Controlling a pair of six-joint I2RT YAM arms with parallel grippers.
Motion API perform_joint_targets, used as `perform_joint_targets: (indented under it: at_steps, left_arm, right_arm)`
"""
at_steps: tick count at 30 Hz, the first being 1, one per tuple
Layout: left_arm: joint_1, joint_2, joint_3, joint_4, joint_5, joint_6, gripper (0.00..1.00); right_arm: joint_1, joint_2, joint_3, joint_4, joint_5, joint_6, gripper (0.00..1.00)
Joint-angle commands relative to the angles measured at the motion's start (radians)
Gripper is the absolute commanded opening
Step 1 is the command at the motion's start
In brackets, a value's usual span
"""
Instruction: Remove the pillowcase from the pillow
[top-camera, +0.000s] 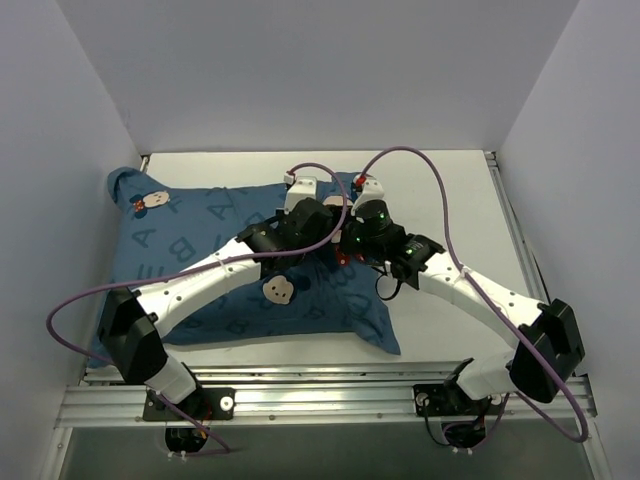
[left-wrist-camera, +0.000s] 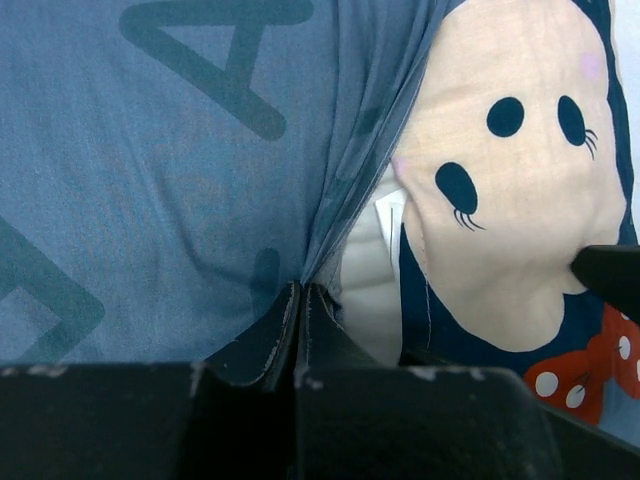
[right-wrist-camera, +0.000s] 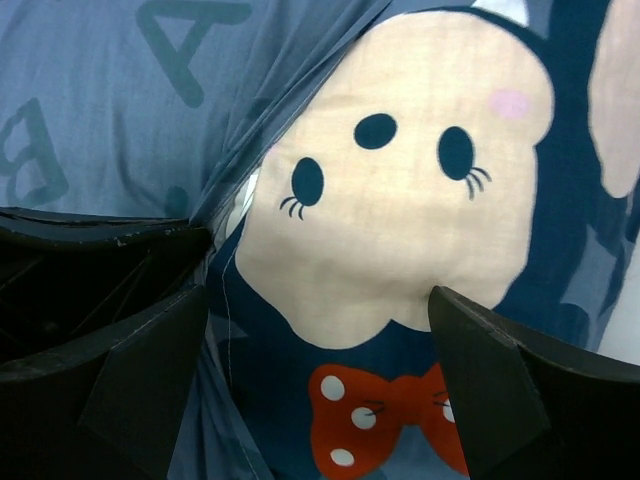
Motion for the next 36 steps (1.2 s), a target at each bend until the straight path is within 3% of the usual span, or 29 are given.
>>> perform_joint_targets:
  at_steps: [1,3,6,9,10,13,16,22,26,33,36]
  left_arm:
    - [0.027,-0.03,-0.041,-0.068,-0.009,-0.011,0.02]
    - [0.032,-0.034,-0.055,-0.063,-0.002,-0.014,0.02]
    - [0.04,-0.045,-0.074,-0.06,-0.002,-0.018,0.02]
    - [0.053,-0.056,-0.091,-0.059,0.001,-0.02,0.02]
    - [0.059,-0.063,-0.097,-0.059,0.001,-0.017,0.02]
    - [0.087,-0.086,-0.13,-0.059,-0.001,-0.014,0.02]
    - [0.127,-0.12,-0.181,-0.057,0.001,-0.011,0.02]
    - [0.197,-0.188,-0.258,-0.049,0.011,0.0,0.02]
    - [0.221,-0.211,-0.281,-0.049,0.021,0.008,0.02]
    - [0.218,-0.222,-0.259,-0.048,0.091,0.018,0.02]
    - [0.182,-0.225,-0.233,-0.036,0.154,0.014,0.03]
  right_arm:
    - [0.023,0.041,0.033,0.02,0.02,0.013,0.87]
    - [0.034,0.058,0.036,0.004,0.053,0.017,0.87]
    - [0.034,0.07,0.03,-0.037,0.14,0.023,0.79]
    - [0.026,0.068,0.015,-0.124,0.263,0.04,0.48]
    - [0.017,0.062,0.004,-0.146,0.291,0.052,0.31]
    - [-0.066,0.01,-0.068,-0.197,0.32,0.083,0.1]
    - [-0.205,-0.079,-0.177,-0.215,0.281,0.098,0.01]
    - [-0.442,-0.241,-0.373,-0.188,0.106,0.121,0.0]
    - [-0.563,-0.239,-0.473,-0.07,-0.133,0.158,0.0]
    - [-0.549,-0.102,-0.535,0.197,-0.466,0.143,0.0]
    - [-0.49,-0.084,-0.516,0.294,-0.525,0.125,0.0]
